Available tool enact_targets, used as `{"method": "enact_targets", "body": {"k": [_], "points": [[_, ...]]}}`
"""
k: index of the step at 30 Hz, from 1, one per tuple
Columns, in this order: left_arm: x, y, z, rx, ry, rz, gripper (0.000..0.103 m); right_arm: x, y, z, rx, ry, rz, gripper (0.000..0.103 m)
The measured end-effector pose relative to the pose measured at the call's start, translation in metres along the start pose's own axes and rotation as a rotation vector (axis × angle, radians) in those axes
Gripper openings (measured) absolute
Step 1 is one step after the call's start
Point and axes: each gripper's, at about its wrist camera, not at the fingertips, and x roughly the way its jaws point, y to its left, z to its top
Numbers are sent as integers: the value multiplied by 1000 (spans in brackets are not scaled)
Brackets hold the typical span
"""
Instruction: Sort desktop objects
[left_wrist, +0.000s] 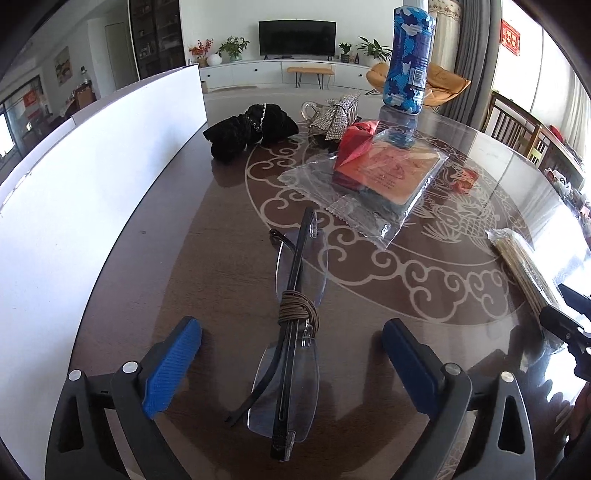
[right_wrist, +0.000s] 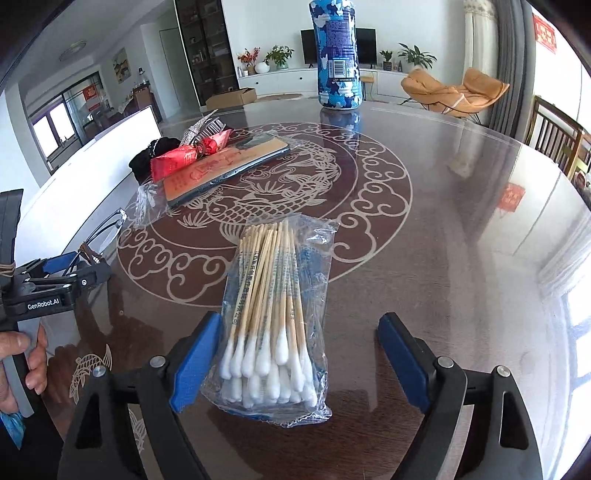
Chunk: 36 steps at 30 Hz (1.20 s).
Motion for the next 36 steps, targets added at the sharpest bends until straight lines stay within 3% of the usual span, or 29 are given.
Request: {"method": "enact_targets", "body": {"k": [10,25,30,33,36], "points": [[1,0,-1,2,4,-1,103,10,19,0,-86,41,-75,96],[1,0,-1,16,11,-8,103,12,18,-1,-96,62,-60,103],[-5,9,-6,114,94,-70,103,13,14,6,-143,185,-8,103],[-5,18,-3,135,161,-78,103,16,13,15,-130,258,60,103],[-3,26,0,142,187,-95,103,25,19,25,-154,335,68,103]]}}
